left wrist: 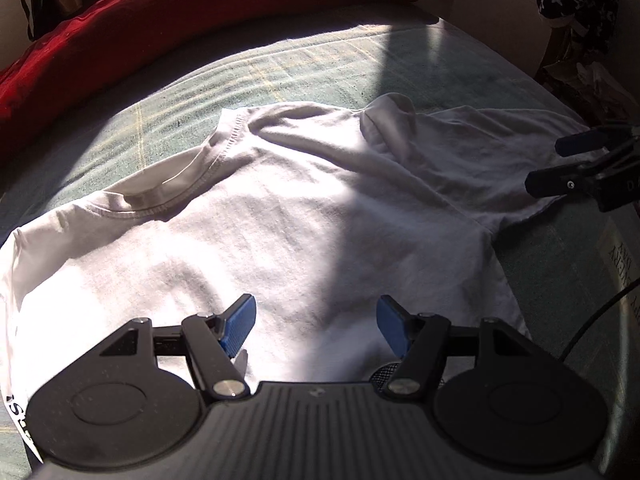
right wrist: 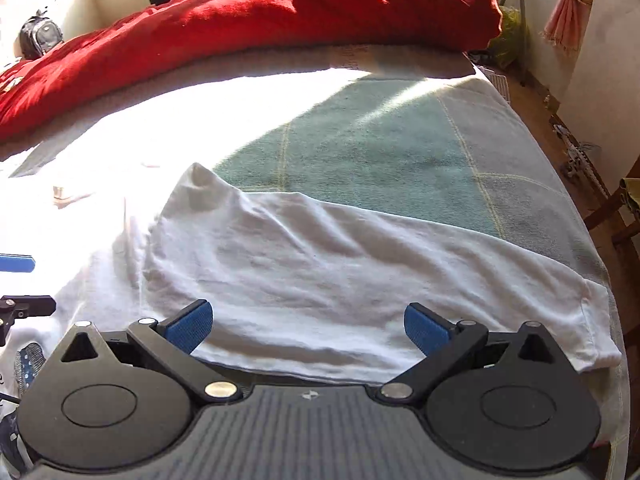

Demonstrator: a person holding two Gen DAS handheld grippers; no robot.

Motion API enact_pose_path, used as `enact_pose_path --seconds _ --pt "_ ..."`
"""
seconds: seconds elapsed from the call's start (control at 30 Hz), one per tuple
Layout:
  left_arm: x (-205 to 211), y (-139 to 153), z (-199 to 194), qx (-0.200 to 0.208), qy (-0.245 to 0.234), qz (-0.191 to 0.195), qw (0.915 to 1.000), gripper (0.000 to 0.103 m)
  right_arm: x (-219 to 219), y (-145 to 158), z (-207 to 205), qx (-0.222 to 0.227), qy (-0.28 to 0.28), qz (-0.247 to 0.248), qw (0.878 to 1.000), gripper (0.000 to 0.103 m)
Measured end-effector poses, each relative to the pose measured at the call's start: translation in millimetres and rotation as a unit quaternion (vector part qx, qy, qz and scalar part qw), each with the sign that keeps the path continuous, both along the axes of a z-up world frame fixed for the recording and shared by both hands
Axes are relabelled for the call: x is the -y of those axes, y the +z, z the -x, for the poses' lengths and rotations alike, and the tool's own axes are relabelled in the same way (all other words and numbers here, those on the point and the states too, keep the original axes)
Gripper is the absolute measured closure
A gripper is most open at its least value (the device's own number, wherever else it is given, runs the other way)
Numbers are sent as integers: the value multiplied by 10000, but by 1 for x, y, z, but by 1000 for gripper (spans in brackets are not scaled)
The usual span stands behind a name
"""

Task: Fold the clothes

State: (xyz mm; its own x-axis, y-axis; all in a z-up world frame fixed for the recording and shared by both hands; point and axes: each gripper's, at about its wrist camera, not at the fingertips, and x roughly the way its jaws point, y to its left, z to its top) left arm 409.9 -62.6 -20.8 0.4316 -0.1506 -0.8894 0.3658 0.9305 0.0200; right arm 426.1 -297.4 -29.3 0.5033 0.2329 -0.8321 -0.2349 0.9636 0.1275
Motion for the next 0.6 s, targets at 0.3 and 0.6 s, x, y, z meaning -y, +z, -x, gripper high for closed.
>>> enact_pose_path --seconds 0.3,0.6 --pt "-43 -17 29 -204 191 -365 9989 33 -129 -45 38 194 1868 1110 9759 0" --pt "-56 -13 31 -220 428 -199 9986 32 -107 -16 71 201 1944 917 9764 0"
